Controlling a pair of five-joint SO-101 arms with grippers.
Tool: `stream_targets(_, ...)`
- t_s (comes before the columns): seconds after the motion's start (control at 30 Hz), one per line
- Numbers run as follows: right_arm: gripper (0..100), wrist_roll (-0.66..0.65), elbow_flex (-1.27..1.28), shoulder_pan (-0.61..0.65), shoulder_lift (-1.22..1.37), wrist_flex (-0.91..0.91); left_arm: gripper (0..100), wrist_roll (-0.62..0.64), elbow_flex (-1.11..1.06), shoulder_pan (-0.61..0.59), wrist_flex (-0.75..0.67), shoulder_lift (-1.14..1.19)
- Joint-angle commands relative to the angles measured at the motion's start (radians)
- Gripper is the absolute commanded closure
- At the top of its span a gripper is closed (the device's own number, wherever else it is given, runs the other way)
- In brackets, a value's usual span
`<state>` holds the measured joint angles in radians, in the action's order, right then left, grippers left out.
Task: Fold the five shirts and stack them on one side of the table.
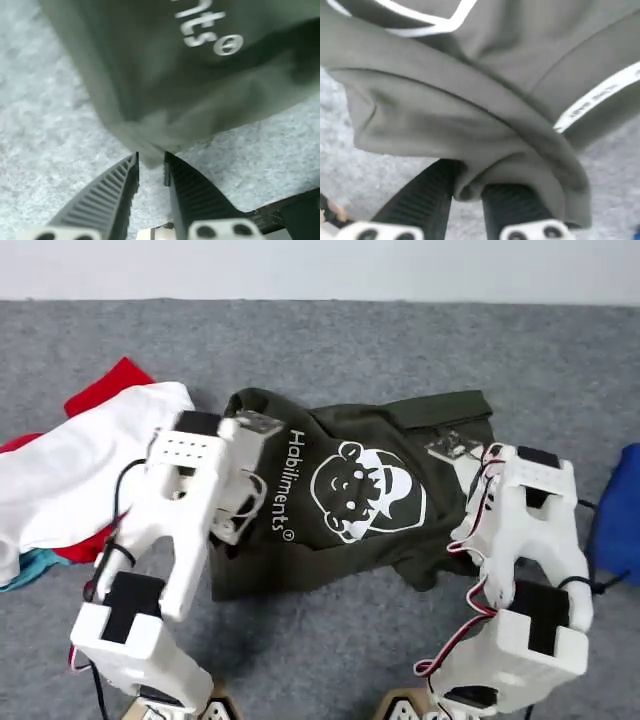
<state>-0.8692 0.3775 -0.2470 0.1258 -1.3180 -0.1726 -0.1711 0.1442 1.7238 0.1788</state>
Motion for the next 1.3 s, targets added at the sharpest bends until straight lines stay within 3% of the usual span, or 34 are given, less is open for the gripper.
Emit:
stream_targets(0.0, 98.7, 0.011, -0.072, -0.002, -0.001, 0.005, 97, 0.008, -0.03, 0.13, 0.034, -0.083)
stream_targets(0.17, 98.7, 0.006, -0.107, -0.007, 0.001, 0.007, 91, -0.017, -0.091, 0.236, 0.028, -0.055)
stream_targets(0.3, 98.7, 0.005, -0.192, -0.007, 0.01, 0.008, 85, 0.06, -0.093, 0.213, 0.029, 0.061)
stream_targets(0.53, 98.7, 0.008, -0.267, -0.002, 0.01, 0.002, 85, 0.066, -0.03, 0.199, 0.026, 0.292)
stream_targets(0.8, 98.7, 0.003, -0.265, -0.007, 0.008, -0.022, 85, 0.218, 0.183, 0.198, 0.028, 0.37)
stream_targets(0.93, 98.7, -0.017, -0.265, -0.007, 0.008, -0.022, 85, 0.293, 0.269, 0.143, 0.029, 0.373)
stream_targets(1.27, 98.7, -0.017, -0.269, 0.001, 0.008, -0.013, 91, 0.298, 0.424, -0.037, 0.028, 0.381)
